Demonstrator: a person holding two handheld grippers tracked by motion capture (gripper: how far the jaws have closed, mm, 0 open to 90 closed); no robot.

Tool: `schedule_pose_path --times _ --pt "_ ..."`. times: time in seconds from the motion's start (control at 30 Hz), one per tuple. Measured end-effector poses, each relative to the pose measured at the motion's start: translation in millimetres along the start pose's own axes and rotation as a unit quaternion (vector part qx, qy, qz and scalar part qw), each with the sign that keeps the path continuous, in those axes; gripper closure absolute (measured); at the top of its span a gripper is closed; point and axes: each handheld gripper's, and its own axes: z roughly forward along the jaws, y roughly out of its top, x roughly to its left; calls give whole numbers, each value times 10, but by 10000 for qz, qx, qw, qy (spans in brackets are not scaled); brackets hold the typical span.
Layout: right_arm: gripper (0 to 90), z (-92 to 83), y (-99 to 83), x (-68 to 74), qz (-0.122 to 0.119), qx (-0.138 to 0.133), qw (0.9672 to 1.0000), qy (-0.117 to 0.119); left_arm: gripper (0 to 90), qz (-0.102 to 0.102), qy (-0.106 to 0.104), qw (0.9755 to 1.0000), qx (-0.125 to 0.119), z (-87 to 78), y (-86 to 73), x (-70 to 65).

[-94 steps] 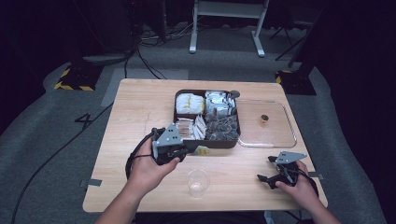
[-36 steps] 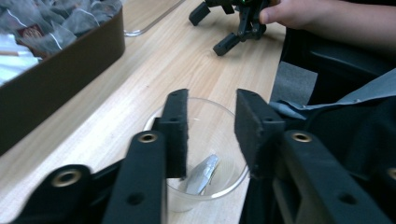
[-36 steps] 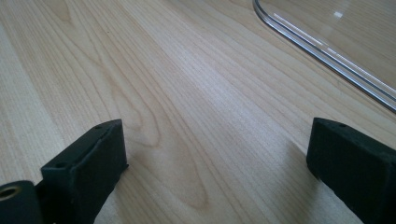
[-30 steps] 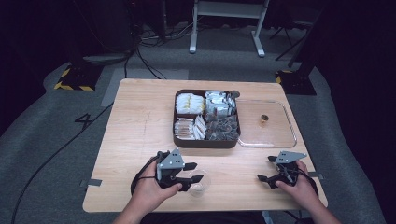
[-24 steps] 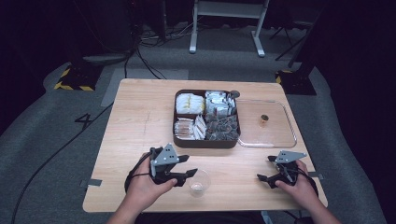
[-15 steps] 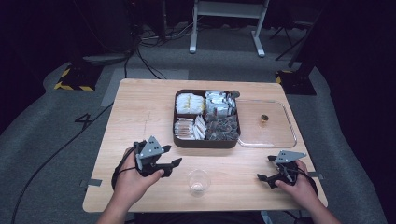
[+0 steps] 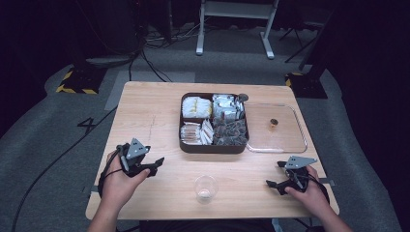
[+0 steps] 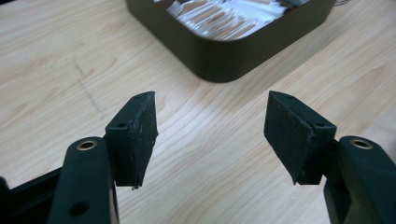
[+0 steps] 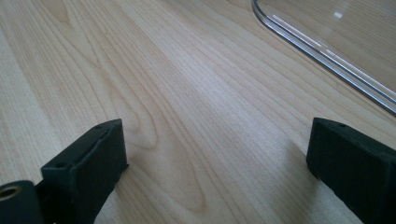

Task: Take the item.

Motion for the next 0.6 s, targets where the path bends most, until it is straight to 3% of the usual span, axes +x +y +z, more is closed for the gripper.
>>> schedule_pose_path --times 0.6 --pt "53 -9 -8 -4 -13 -1 10000 36 318 -479 144 9972 558 131 -498 180"
